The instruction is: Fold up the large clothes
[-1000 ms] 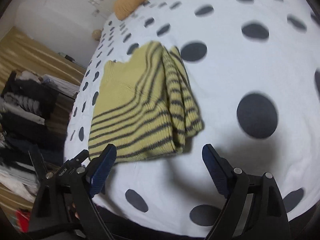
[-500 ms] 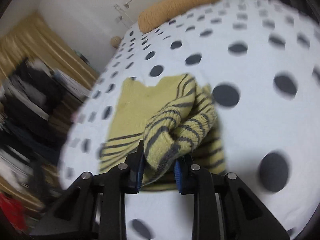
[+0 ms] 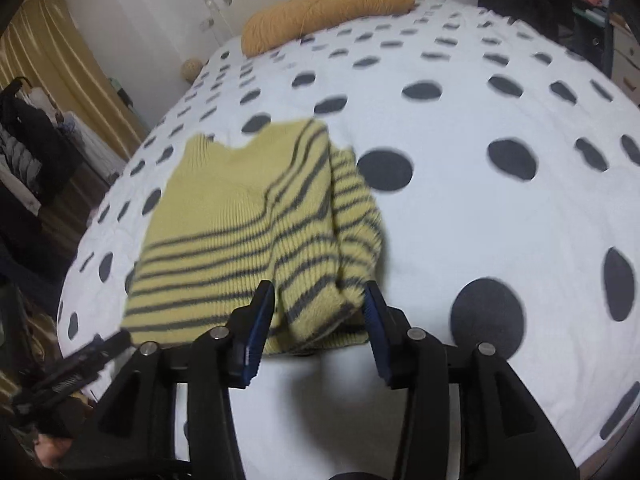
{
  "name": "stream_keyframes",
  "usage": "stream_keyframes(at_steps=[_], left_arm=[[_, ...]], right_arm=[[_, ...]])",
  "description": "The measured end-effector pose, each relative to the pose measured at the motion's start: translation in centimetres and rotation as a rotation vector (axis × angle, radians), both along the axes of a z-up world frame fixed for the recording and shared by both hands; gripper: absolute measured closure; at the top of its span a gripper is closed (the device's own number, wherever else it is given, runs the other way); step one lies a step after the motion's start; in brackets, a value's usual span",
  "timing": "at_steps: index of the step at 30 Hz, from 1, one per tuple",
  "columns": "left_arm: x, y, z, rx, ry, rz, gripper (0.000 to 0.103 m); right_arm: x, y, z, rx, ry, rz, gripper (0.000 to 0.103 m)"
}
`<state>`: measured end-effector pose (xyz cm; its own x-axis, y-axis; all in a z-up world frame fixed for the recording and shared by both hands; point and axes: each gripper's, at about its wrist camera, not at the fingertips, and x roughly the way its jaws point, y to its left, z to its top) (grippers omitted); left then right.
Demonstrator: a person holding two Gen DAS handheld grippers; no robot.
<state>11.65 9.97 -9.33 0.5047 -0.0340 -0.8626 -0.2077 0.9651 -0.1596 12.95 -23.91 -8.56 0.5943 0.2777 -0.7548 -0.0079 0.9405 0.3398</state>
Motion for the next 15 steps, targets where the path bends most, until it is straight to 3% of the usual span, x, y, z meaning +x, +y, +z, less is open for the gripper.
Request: stream_keyframes(at_steps=[2, 4, 6, 8, 9, 10, 11, 15], left_arm=[[0.0, 0.0, -0.1, -0.007, 0.003, 0.002, 0.0], [0.1, 0.0, -0.2, -0.009, 0.004, 0.004, 0.0], [0.0, -0.1, -0.1, -0.009, 0.005, 0.003, 0.0], [-0.2, 0.0, 0.0, -0.012, 0.004, 0.003, 0.0], [-0.2, 0.1, 0.0, -0.019, 0.004, 0.001, 0.0], [-0.3, 0.1, 0.0, -0.031, 0.003, -0.005, 0.0], [-0.3, 0.1, 0.0, -0.037, 0.004, -0.01, 0.0], [-0.5, -0.1, 0.5, -0.001, -0.006, -0.002, 0.001]], right_arm=[[-0.4, 0.2, 2.0, -0.004, -0.061, -0.006, 0.057], [0.2, 1.4, 3.1, 0.064, -0.094, 0.066, 0.057], [1.7, 2.7, 2.1, 0.187, -0.049, 0.156, 0.057], [3.4, 3.8, -0.3, 0.164, 0.026, 0.16, 0.058], [4.1, 4.0, -1.7, 0.087, 0.054, 0.124, 0.066], [4.5, 3.8, -3.1, 0.024, 0.07, 0.104, 0.094], [4.8, 3.6, -4.2, -0.034, 0.068, 0.085, 0.103], [3.8, 1.5, -3.0, 0.075, 0.052, 0.069, 0.103]])
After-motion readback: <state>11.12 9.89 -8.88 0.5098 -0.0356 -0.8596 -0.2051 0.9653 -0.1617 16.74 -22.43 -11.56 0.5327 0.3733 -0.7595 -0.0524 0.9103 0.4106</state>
